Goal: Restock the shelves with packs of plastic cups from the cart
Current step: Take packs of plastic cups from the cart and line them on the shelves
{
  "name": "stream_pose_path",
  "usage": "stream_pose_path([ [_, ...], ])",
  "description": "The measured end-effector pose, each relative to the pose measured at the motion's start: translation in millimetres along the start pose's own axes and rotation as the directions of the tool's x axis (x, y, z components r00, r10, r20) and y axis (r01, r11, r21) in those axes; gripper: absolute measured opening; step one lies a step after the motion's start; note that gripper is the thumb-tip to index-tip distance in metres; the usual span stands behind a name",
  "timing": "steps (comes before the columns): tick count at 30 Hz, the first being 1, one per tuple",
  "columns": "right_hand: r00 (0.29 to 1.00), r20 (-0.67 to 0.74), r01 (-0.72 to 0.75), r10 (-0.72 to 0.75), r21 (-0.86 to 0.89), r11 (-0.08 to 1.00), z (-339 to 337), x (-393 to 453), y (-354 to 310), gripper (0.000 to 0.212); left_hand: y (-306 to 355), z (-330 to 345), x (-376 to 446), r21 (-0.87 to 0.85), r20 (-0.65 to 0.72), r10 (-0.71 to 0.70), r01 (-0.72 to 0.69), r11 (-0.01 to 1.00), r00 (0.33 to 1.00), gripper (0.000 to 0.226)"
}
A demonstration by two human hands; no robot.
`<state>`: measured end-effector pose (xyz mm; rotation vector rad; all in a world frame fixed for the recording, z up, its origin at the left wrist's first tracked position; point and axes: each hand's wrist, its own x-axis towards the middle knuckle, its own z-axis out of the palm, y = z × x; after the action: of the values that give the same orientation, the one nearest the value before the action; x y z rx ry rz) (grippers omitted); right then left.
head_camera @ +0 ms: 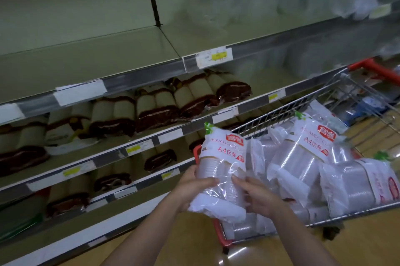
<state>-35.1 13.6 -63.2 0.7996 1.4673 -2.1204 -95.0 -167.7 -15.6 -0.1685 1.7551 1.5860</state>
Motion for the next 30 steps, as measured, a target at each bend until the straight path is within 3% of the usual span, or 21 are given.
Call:
stream_pose_path([
  [3,0.937,0.316,0.092,-0.148,0.185,0.978,11,-18,-29,0.092,20,-19,-21,-0.042,0.038,0.148,-0.147,0.988,0.988,0.077],
  [6,0.876,0.38,0.276,-0.299,0.113,0.954,46,-38,-77,0.103,57,-40,-48,0.075,-0.001,0.316,-0.315,0.946,0.949,0.057],
  [9,0.825,0.398,0.435,-0.401,0.005,0.9,91,-47,-119,0.099,93,-71,-73,0.215,-0.127,0.457,-0.425,0.879,0.88,0.05],
  [11,0.779,0.452,0.504,-0.435,-0.037,0.863,127,-54,-142,0.084,108,-97,-90,0.26,-0.217,0.515,-0.459,0.849,0.829,0.047],
  [17,0.689,0.625,0.57,-0.367,-0.154,0.807,237,-49,-178,0.07,127,-179,-140,0.281,-0.387,0.582,-0.51,0.813,0.715,0.039],
  [21,0.639,0.692,0.543,-0.336,-0.096,0.834,315,-35,-178,0.057,128,-245,-169,0.298,-0.467,0.576,-0.493,0.817,0.671,0.024],
  [24,0.655,0.66,0.533,-0.368,-0.058,0.844,381,-24,-172,0.051,131,-302,-190,0.301,-0.562,0.549,-0.466,0.832,0.618,0.015],
  [26,0.669,0.615,0.556,-0.416,-0.043,0.83,429,-16,-168,0.043,135,-346,-205,0.281,-0.606,0.527,-0.458,0.843,0.596,0.026],
  [28,0.668,0.593,0.602,-0.449,-0.077,0.794,477,-9,-165,0.041,140,-394,-219,0.294,-0.644,0.532,-0.463,0.836,0.551,0.052],
  [30,0.658,0.604,0.662,-0.45,-0.179,0.728,522,-7,-166,0.047,149,-434,-230,0.359,-0.661,0.559,-0.443,0.821,0.501,0.046],
])
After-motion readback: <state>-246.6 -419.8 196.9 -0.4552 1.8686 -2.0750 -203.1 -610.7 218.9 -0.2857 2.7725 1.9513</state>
